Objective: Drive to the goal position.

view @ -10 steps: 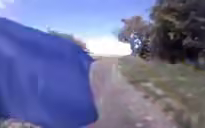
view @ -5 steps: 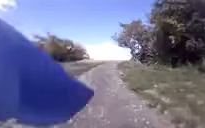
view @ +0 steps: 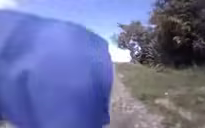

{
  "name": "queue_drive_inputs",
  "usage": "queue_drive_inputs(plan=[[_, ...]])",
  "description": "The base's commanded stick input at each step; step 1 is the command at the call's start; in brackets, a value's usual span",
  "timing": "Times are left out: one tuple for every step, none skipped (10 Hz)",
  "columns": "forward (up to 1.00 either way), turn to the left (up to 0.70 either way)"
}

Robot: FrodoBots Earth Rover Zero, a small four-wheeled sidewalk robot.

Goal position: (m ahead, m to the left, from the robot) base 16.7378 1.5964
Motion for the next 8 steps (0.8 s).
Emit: queue_drive_inputs(plan=[[1.0, -0.32], [1.0, -0.29], [1.0, -0.11], [1.0, 0.0], [1.0, 0.0], [1.0, 0.0], [1.0, 0.0], [1.0, 0.0]])
